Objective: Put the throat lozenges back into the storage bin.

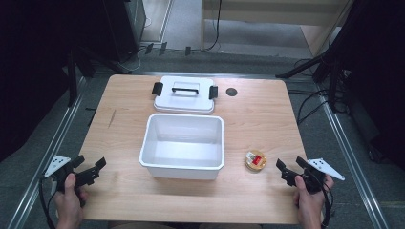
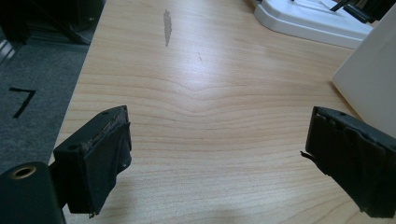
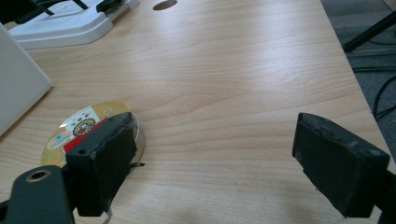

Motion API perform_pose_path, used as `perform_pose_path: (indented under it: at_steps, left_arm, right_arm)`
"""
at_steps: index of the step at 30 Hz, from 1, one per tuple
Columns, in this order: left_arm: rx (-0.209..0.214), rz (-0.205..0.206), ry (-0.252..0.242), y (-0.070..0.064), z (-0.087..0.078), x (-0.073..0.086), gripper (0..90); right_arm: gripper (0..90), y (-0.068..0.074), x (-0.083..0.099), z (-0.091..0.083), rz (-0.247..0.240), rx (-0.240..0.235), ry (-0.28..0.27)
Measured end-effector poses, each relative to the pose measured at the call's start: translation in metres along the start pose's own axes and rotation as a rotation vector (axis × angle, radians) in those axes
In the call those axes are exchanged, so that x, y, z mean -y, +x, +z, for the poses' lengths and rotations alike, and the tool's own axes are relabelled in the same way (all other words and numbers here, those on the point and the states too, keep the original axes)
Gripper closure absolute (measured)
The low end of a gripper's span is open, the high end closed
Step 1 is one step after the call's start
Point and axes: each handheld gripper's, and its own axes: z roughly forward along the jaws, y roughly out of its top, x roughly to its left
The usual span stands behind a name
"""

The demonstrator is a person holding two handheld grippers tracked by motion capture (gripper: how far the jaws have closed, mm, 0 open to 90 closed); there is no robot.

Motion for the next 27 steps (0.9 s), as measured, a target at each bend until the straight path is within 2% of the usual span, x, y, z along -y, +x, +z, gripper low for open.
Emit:
perform_pose_path:
  at_steps: [5,7,9,11,12,13,14,16,18,21,23,24,25,27]
  left_arm:
    - [-0.016,0.016,0.0,-0.002,0.001,0.0,7.5]
    - [-0.02,0.024,0.002,-0.003,0.001,0.0,7.5]
    - [-0.029,0.033,-0.001,-0.005,0.002,0.001,7.6]
    - [-0.047,0.054,-0.008,-0.006,0.003,0.001,7.5]
    - [-0.047,0.054,-0.008,-0.006,0.003,0.001,7.5]
    - [-0.071,0.068,-0.009,-0.008,0.004,0.001,7.5]
    - [-0.077,0.079,-0.009,-0.01,0.005,0.002,7.5]
    - [-0.075,0.1,-0.013,-0.012,0.005,0.002,7.6]
    - [-0.07,0.1,-0.013,-0.012,0.004,0.002,7.5]
    - [-0.065,0.088,-0.026,-0.011,0.004,0.002,7.5]
    - [-0.071,0.095,-0.024,-0.011,0.003,0.002,7.6]
    - [-0.078,0.105,-0.021,-0.013,0.004,0.003,7.6]
    - [-0.086,0.113,-0.014,-0.014,0.005,0.002,7.6]
    - [-0.086,0.109,-0.011,-0.014,0.005,0.002,7.6]
  right_arm:
    - [13.9,-0.004,-0.002,-0.001,0.034,-0.027,0.021]
    - [13.9,-0.005,-0.004,-0.002,0.049,-0.03,0.047]
    - [13.9,-0.003,-0.007,-0.002,0.028,-0.02,0.08]
    - [13.9,0.003,-0.011,-0.002,-0.019,0.004,0.124]
    - [13.8,0.006,-0.013,-0.002,-0.034,0.0,0.143]
    - [13.9,0.01,-0.015,-0.002,-0.055,-0.004,0.172]
    - [13.9,0.013,-0.017,-0.001,-0.066,0.001,0.191]
    - [13.9,0.018,-0.021,-0.001,-0.084,-0.006,0.222]
    - [13.9,0.025,-0.027,0.001,-0.097,0.003,0.267]
    - [13.9,0.035,-0.033,0.004,-0.141,0.008,0.33]
    - [13.8,0.042,-0.035,0.007,-0.178,-0.019,0.386]
    - [13.8,0.042,-0.035,0.007,-0.178,-0.019,0.386]
    - [13.8,0.052,-0.038,0.01,-0.22,-0.037,0.455]
    - [13.8,0.057,-0.04,0.013,-0.231,-0.044,0.487]
